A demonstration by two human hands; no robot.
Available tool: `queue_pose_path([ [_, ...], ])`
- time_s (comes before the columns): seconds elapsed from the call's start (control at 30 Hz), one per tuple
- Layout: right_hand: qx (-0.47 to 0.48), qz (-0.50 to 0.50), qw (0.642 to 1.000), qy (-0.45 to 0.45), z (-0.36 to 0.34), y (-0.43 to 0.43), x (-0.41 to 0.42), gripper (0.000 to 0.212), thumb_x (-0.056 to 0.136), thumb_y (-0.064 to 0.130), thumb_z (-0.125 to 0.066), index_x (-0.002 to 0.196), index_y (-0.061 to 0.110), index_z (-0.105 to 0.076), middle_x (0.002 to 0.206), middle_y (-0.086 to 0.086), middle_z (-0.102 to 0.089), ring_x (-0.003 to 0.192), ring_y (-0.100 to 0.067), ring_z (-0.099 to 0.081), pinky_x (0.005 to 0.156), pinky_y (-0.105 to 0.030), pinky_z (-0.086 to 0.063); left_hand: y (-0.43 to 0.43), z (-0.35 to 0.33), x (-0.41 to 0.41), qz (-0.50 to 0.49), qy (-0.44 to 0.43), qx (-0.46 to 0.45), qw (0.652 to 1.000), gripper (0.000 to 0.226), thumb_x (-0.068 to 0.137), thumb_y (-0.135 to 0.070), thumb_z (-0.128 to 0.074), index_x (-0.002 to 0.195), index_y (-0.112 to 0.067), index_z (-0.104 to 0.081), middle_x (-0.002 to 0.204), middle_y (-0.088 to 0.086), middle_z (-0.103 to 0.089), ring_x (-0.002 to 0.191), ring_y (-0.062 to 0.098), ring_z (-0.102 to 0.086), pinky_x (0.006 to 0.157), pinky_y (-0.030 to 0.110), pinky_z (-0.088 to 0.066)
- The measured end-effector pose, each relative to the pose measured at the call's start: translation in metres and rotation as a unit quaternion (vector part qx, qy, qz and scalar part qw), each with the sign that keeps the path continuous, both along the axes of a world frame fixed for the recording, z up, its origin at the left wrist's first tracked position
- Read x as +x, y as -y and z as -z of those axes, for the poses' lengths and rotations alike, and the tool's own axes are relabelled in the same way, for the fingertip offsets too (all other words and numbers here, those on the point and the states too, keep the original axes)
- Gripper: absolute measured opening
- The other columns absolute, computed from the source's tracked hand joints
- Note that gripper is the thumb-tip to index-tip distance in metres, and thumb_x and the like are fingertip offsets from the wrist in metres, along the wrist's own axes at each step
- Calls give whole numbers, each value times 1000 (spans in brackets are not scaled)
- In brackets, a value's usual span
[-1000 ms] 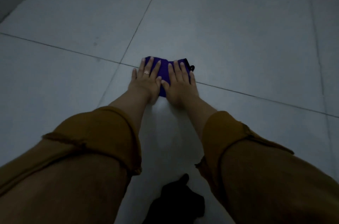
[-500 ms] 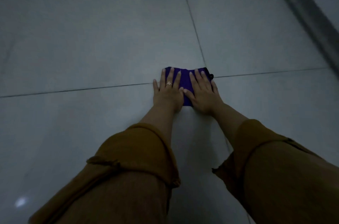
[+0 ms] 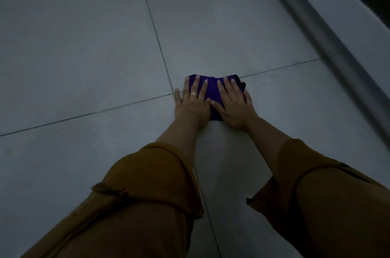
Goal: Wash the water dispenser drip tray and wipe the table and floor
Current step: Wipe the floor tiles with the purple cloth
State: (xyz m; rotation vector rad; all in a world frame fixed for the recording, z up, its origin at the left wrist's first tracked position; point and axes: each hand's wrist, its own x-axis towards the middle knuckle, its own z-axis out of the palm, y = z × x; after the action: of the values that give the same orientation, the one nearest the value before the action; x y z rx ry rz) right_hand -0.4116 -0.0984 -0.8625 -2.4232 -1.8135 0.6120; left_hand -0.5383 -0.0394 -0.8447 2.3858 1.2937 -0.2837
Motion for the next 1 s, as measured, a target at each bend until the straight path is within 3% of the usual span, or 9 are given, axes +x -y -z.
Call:
queue_pose_path([
  [0.27, -3, 71, 997, 11, 2, 46, 71, 68, 97, 54, -22, 151, 24, 8, 159, 3, 14, 146, -14, 15, 116, -46, 8, 33, 1, 78, 64, 17, -8, 998, 56, 102, -36, -15, 151, -22, 10, 158, 0, 21, 143, 23, 26, 115, 49, 13],
  [0.57, -19, 85, 996, 16, -1, 76, 62, 68, 98, 53, -20, 151, 22, 9, 159, 1, 16, 146, -16, 16, 116, -47, 9, 57, 1, 69, 113, 0, -6, 994, 57, 102, -35, -14, 150, -20, 14, 156, 1, 25, 142, 23, 27, 116, 48, 12],
  [0.77, -45, 19, 999, 5, -8, 60, 8, 69, 98, 52, -19, 150, 20, 12, 158, 1, 19, 145, -16, 19, 115, -47, 11, 56, 2, 7, 71, 3, -8, 997, 56, 102, -35, -14, 150, -21, 13, 157, -1, 24, 143, 21, 25, 116, 46, 11],
  [1.0, -56, -154, 987, -5, -16, -15, -136, 71, 97, 54, -19, 151, 17, 11, 158, 0, 20, 145, -18, 20, 115, -50, 11, 18, 2, -150, -79, -18, -20, 997, 57, 102, -37, -12, 149, -23, 17, 156, -2, 27, 142, 21, 28, 115, 47, 11],
])
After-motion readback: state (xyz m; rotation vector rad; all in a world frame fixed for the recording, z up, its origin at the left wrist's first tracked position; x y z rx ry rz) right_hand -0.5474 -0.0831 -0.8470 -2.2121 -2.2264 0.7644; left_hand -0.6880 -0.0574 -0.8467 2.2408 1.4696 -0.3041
